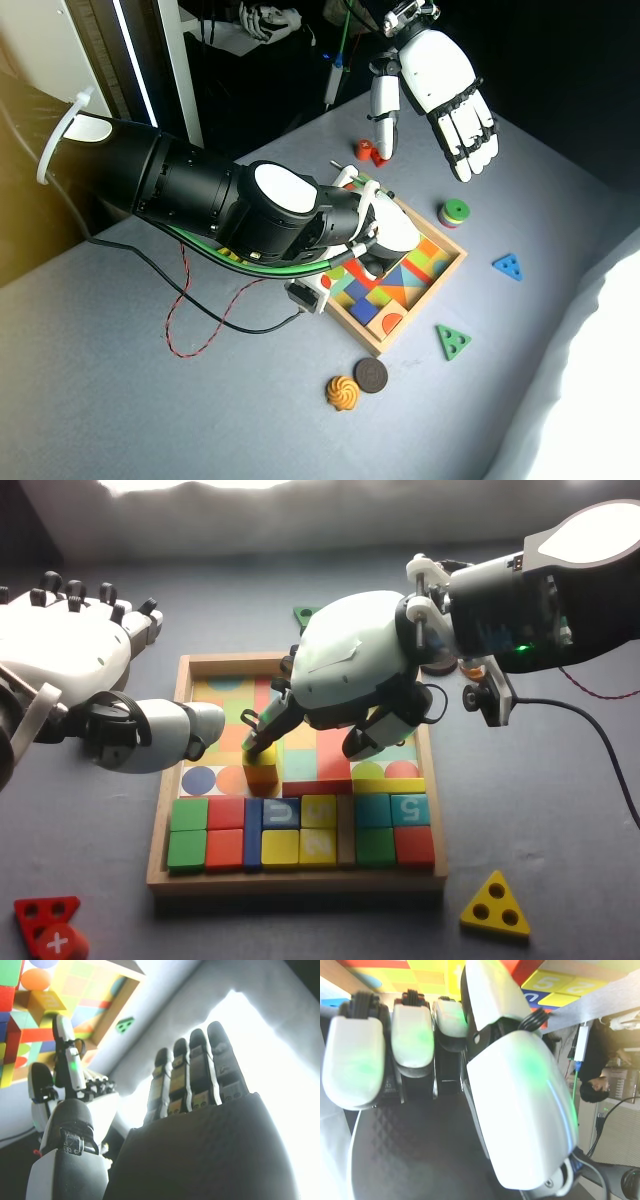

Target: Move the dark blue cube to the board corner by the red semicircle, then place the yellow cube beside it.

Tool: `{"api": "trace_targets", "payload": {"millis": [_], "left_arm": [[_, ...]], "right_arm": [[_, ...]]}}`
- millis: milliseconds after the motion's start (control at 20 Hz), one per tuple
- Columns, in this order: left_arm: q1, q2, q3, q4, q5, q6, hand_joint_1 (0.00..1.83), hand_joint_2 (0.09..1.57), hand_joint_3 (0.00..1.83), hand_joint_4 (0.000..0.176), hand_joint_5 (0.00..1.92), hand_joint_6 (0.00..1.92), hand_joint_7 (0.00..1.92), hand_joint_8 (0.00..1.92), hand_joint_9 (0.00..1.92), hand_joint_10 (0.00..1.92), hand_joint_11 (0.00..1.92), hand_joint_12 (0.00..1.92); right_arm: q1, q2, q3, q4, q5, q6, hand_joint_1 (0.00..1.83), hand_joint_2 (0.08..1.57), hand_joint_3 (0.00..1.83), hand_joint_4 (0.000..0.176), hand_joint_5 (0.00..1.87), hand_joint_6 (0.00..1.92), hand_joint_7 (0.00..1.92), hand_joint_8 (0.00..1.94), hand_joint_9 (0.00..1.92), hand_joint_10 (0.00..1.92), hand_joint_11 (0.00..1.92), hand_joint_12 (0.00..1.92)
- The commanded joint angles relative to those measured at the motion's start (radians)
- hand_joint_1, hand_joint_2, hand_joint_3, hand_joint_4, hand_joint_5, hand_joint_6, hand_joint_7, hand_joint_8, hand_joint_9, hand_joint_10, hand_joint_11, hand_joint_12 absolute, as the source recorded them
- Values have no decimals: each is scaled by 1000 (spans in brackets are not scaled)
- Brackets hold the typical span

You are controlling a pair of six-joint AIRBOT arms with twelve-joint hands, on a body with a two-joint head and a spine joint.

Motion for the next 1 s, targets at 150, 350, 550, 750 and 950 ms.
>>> {"api": "trace_targets", "payload": {"millis": [150,350,550,750,950], "left_arm": [[-13,9,-4,78,-44,2,0,1220,1,0,95,0,100,2,98,1,0,257],[-13,9,-5,78,-44,2,0,1228,2,0,104,1,112,2,110,2,0,289],[-13,9,-5,79,-44,2,0,1219,0,0,91,0,99,1,97,1,0,268],[-13,9,-6,79,-44,2,0,1218,0,0,109,5,115,4,108,5,0,274],[-20,9,-5,77,-44,2,0,1216,0,0,102,0,116,1,113,2,0,293]], "right_arm": [[-11,33,1,4,12,-1,1831,1291,0,0,440,0,1226,1941,1465,1921,1620,1921],[-13,65,1,-19,18,-14,1831,1276,0,0,450,4,1236,1941,1446,1921,1611,1921],[-13,96,2,-28,20,-19,1831,1268,0,0,453,3,1254,1941,1454,1921,1626,1921],[-14,112,8,-34,10,-18,1831,1271,0,0,473,7,1247,1941,1458,1921,1619,1921],[-19,112,50,-33,-5,-2,1831,1269,0,0,490,9,1301,1941,1470,1921,1641,1921]]}}
